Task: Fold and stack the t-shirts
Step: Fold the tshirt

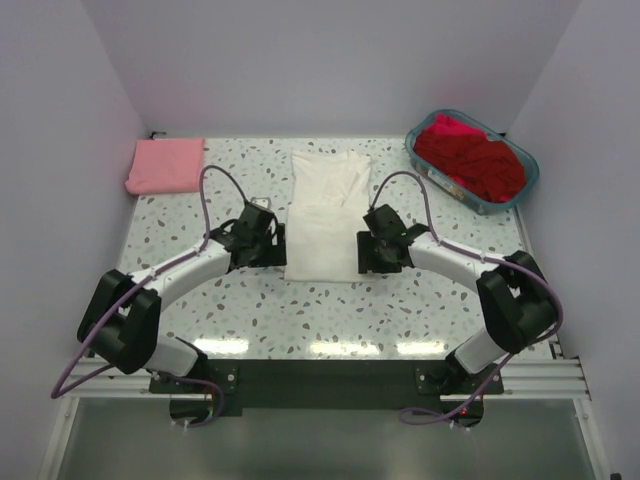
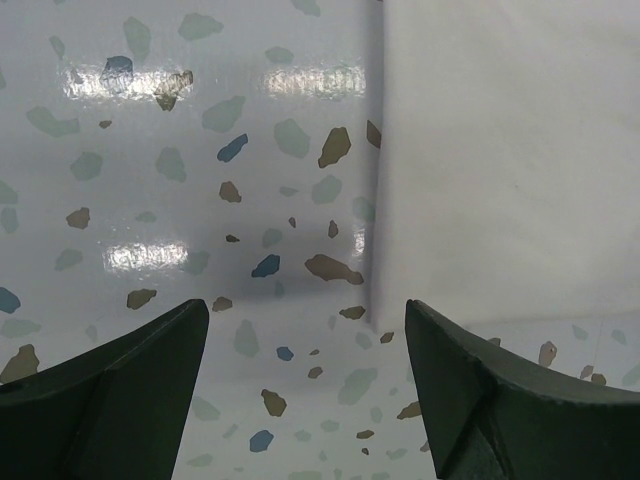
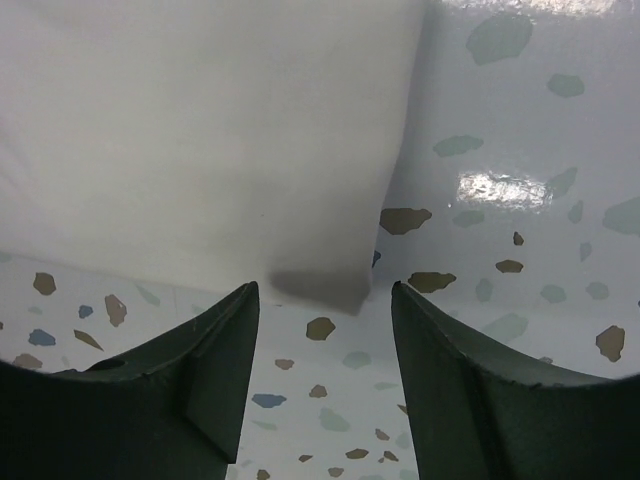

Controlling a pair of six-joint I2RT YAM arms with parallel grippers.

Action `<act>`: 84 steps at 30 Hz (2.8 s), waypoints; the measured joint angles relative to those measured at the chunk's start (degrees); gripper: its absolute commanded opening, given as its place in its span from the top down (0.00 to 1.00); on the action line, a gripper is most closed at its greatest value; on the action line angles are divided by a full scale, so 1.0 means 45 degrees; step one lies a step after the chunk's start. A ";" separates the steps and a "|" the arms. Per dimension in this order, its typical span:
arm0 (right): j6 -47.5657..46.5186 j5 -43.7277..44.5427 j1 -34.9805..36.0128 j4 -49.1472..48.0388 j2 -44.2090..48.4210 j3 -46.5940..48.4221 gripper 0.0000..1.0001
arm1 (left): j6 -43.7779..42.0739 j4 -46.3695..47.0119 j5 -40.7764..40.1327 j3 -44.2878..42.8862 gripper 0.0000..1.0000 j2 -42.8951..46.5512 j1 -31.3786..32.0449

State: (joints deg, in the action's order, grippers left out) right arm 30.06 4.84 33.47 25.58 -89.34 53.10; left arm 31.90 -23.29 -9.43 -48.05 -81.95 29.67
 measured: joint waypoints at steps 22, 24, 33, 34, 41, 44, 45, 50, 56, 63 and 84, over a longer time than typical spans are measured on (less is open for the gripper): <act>0.1035 0.0835 0.0816 -0.0641 -0.0991 -0.0369 1.00 | 0.0102 0.0015 0.0058 0.0005 0.16 -0.0544 0.0622; 0.1035 0.0748 0.0811 -0.0719 -0.0976 -0.0423 1.00 | 0.0107 0.0015 0.0058 0.0005 0.16 -0.0685 0.0704; 0.0923 0.0690 0.0811 -0.0860 -0.0879 -0.0534 1.00 | 0.0364 0.0005 0.0121 -0.0044 0.34 -0.1593 0.1073; 0.0894 0.0690 0.0811 -0.0874 -0.0879 -0.0539 1.00 | 0.0408 0.0005 0.0151 -0.0073 0.38 -0.1753 0.1088; 0.0777 0.0665 0.0811 -0.0933 -0.0850 -0.0583 1.00 | 0.0461 -0.0029 0.0078 -0.0515 0.49 -0.2361 0.1331; 0.0704 0.0656 0.0811 -0.0928 -0.0840 -0.0568 1.00 | 0.0466 -0.0034 -0.0024 -0.0695 0.51 -0.2574 0.1511; 0.0680 0.0656 0.0811 -0.0928 -0.0840 -0.0559 1.00 | 0.0466 -0.0029 -0.0053 -0.0729 0.52 -0.2628 0.1554; 0.0529 0.0646 0.0811 -0.0923 -0.0845 -0.0544 1.00 | 0.0709 0.0039 -0.0223 -0.0767 0.66 -0.2701 0.1787; 0.0316 0.0515 0.0811 -0.0947 -0.0845 -0.0544 1.00 | 0.1258 0.0442 0.0010 -0.0617 1.00 -0.2701 0.1933; 0.0087 -0.0068 0.1137 -0.0801 -0.0267 -0.1044 1.00 | 0.1943 0.0631 0.0121 0.0223 1.00 -0.1933 0.2191; 0.1258 -0.3657 0.4080 0.8456 0.4915 0.2171 1.00 | 0.5207 -0.7902 0.1802 -0.1855 1.00 0.4454 0.5518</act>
State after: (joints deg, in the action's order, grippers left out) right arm 35.73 -11.62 51.83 63.64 -67.22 62.87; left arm 55.33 -58.85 -1.32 -56.40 -61.91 54.50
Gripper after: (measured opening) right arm 0.031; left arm 0.020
